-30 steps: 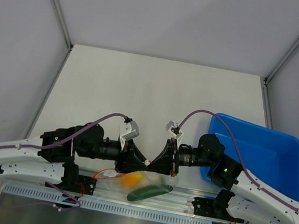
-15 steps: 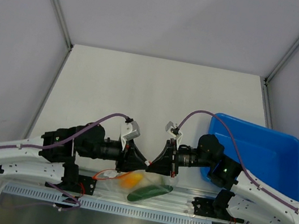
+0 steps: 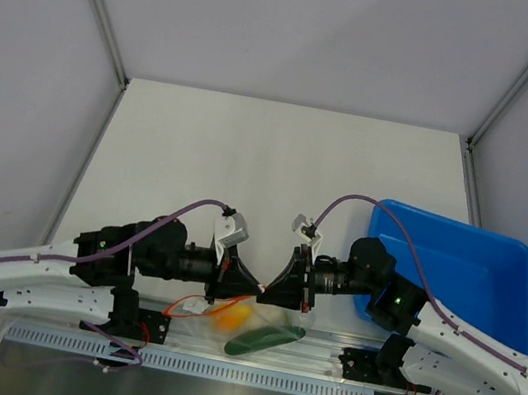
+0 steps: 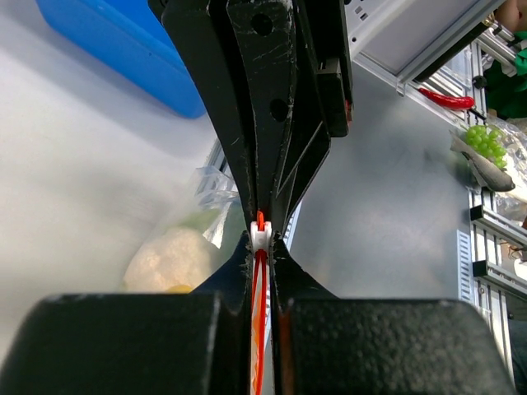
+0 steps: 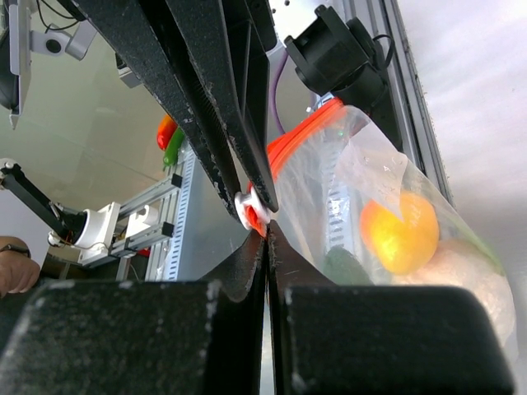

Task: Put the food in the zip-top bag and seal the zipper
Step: Zip the zipper food storage bag at the center of the board.

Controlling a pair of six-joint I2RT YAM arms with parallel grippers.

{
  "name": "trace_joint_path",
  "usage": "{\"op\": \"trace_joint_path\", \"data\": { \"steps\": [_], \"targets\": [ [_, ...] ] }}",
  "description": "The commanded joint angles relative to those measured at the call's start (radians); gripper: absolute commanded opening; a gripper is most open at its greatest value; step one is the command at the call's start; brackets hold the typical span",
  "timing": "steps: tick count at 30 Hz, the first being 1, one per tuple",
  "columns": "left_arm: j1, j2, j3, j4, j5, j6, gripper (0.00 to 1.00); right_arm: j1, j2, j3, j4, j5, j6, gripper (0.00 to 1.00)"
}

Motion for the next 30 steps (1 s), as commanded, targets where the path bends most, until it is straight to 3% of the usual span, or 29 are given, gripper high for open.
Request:
{"op": "trace_joint_path", "data": {
  "steps": [1, 30],
  "targets": [
    [0.001, -0.008, 0.010, 0.003, 0.009, -0.005, 0.01, 0.006, -0.027, 0.001, 0.072, 0.019, 0.012, 0.00],
    [0.007, -0.103, -0.081, -0.022, -0.003, -0.044, 0.01, 0.004, -0.106, -0.025, 0.071, 0.151, 0.012, 0.00]
  ]
}}
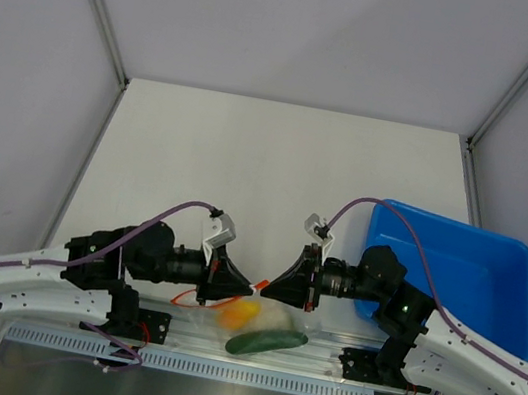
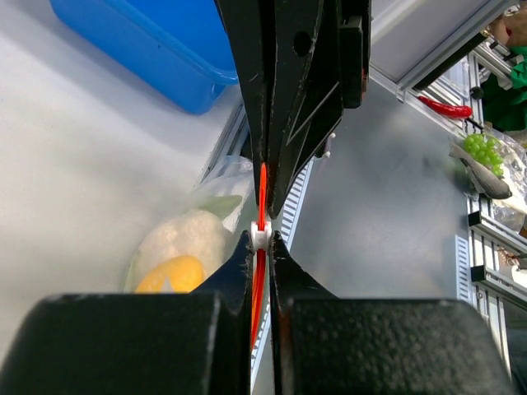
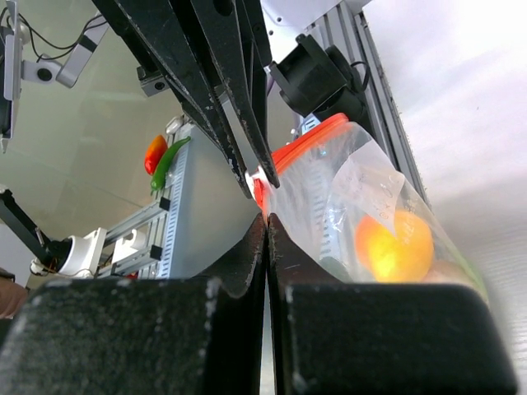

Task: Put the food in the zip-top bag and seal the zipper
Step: Zip the zipper food storage bag at the center of the board.

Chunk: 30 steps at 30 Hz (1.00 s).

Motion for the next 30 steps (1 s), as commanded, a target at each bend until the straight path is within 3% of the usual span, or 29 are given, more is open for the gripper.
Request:
{"op": "trace_joint_path", "data": {
  "steps": [1, 11, 16, 19, 23, 28, 30],
  "targets": [
    [0.004, -0.025, -0.018, -0.027, 0.016, -0.019, 0.01, 0.000, -0.030, 0.019, 0.033, 0.040, -0.016, 0.00],
    [0.004, -0.051, -0.033, -0.042, 0.016, -0.026, 0.01, -0.028, -0.056, 0.011, 0.003, 0.049, -0.024, 0.00],
    [0.004, -0.038, -0.035, -0.013, 0.030, -0.032, 0.01, -0.034, 0.011, 0.051, -0.052, -0.041, -0.054, 0.01],
    [0.004, -0.018, -0.024, -0.006, 0.048, -0.028, 0.01, -0.022, 0.074, 0.103, -0.091, -0.102, -0.084, 0.22],
    [0.004, -0.005, -0.016, -0.003, 0.056, -0.025, 0.01, -0.008, 0.102, 0.142, -0.117, -0.098, -0.133, 0.33],
    [0.004, -0.015, -0.019, -0.006, 0.053, -0.026, 0.01, -0.008, 0.117, 0.163, -0.155, -0.087, -0.151, 0.31],
    [0.004, -0.016, -0.019, -0.009, 0.051, -0.028, 0.01, -0.008, 0.117, 0.162, -0.143, -0.090, -0.150, 0.25]
  ]
}}
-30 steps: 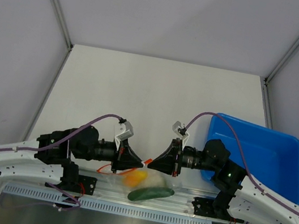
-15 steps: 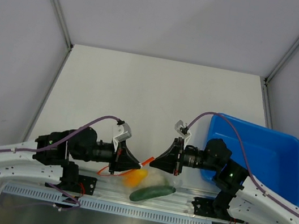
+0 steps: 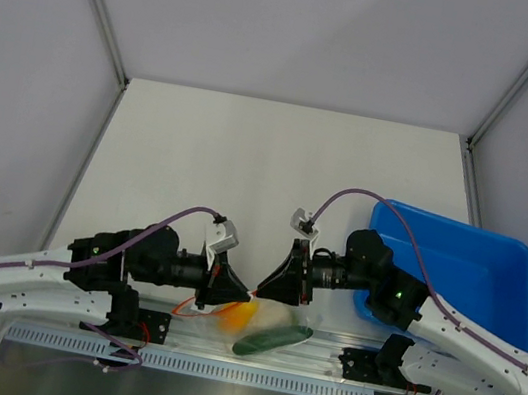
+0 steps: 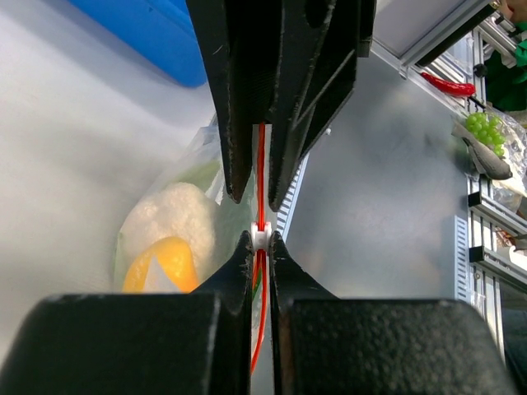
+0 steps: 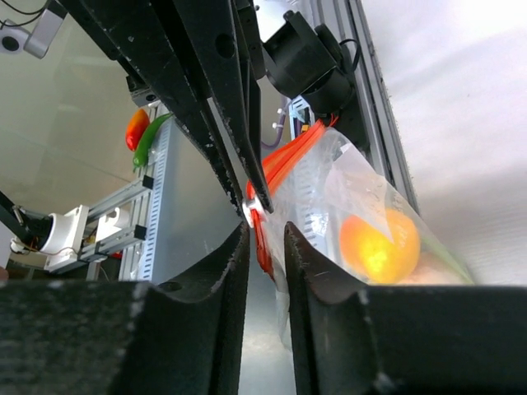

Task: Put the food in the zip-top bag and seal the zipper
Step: Zip the zipper food storage bag at the center of the board.

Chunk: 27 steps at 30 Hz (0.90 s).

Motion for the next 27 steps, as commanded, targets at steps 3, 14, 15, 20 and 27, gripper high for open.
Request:
{"op": "trace_joint_path", "data": {
  "steps": [3, 14, 15, 20, 27],
  "targets": [
    [0.004, -0.009, 0.013, 0.015, 0.020, -0.016, 0.01, 0.006, 0.011, 0.040, 0.013, -0.023, -0.029, 0.19],
    [0.002, -0.015, 0.017, 0.008, 0.015, -0.019, 0.01, 0.004, 0.009, 0.036, 0.016, -0.014, -0.026, 0.00],
    [0.002, -0.015, 0.017, 0.008, 0.013, -0.018, 0.00, 0.004, 0.008, 0.037, 0.018, -0.008, -0.024, 0.00],
    [0.004, -0.022, 0.013, 0.001, 0.007, -0.019, 0.01, 0.004, 0.003, 0.037, 0.016, 0.011, -0.017, 0.00],
    [0.004, -0.040, 0.009, -0.013, -0.011, -0.026, 0.01, 0.003, -0.029, 0.036, 0.009, 0.115, 0.002, 0.00]
  ]
}}
